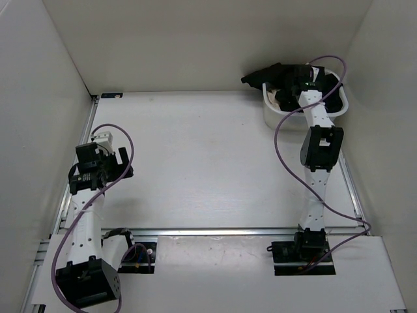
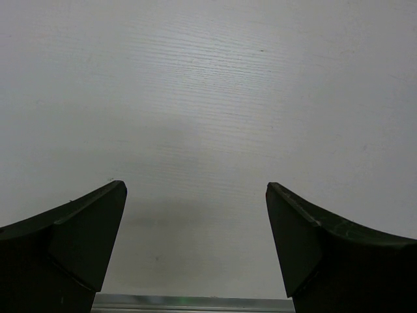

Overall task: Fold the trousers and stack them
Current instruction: Grab the trousers from the pile, then move the trousers to the center of the board

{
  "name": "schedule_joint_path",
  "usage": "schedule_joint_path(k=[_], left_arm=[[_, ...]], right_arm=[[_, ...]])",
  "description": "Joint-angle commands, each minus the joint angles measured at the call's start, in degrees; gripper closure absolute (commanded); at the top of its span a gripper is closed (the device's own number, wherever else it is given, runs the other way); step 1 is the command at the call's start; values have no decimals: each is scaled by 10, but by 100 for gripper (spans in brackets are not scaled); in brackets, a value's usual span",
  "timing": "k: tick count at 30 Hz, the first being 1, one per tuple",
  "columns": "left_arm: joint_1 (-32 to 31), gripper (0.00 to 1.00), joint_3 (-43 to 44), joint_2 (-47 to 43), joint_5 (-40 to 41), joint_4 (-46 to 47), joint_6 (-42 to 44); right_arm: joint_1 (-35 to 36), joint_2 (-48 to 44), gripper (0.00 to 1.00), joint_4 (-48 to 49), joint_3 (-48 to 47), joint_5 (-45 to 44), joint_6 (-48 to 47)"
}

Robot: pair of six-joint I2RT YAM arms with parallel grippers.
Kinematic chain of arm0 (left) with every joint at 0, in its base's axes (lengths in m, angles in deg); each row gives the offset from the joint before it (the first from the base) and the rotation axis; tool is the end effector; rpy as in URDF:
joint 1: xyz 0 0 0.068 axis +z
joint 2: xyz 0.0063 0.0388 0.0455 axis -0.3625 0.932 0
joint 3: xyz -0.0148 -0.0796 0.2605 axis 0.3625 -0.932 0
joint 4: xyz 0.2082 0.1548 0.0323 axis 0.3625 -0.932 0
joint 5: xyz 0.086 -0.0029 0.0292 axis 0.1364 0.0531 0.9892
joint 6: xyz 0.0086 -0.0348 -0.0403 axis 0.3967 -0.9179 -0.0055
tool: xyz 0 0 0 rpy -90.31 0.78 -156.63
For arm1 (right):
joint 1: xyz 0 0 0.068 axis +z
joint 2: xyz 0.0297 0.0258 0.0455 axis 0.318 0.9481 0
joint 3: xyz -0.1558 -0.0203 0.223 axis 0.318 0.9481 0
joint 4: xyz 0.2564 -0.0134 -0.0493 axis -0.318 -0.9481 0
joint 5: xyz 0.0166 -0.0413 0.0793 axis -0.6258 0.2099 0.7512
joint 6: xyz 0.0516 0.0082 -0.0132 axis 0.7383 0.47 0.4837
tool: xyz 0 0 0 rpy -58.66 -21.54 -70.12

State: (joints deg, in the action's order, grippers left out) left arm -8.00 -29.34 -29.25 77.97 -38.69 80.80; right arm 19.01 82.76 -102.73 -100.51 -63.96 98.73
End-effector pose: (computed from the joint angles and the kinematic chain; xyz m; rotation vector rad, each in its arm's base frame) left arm 0.1763 0.0352 0.2718 -0.1947 2.3729 -0.0970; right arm 0.5516 -0.0082 0.2362 0.4647 2.2402 -0.2912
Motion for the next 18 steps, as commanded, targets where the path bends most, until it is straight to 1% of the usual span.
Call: schedule_joint_path(k=[1,2,5,8,10,11,13,14,15,17,18], left_arm=[[6,0,29,-5,-15,-5,0],[6,0,29,-5,-15,-5,0],[6,0,29,-19,-21,-5,0],[6,0,35,-36,-21,-5,0],[6,0,35,-42,-21,-5,0],[6,0,35,-50,-21,-5,0],[6,0,41,-59,-21,-5,0],[6,0,41,-66,-21,-5,0],[6,0,47,-72,-26,-5,0],[6,0,54,-73,-31,-5,0],[6,0,63,-78,-31,-5,0]], right_arm=[[-1,-88,100,30,14,-19,7],[-1,-119,100,36,20,-39,7],[9,-190,100,36,26,-39,-21],[36,-283,100,49,26,-39,-40],[71,-332,100,71,26,-39,-48],[86,-378,100,82,26,-25,-55],[148,-435,100,123,32,1,-66],[177,-449,100,136,32,12,-79],[247,-459,100,146,21,23,-121],[326,-471,100,159,-17,37,-175],[401,-471,100,167,-29,43,-224]])
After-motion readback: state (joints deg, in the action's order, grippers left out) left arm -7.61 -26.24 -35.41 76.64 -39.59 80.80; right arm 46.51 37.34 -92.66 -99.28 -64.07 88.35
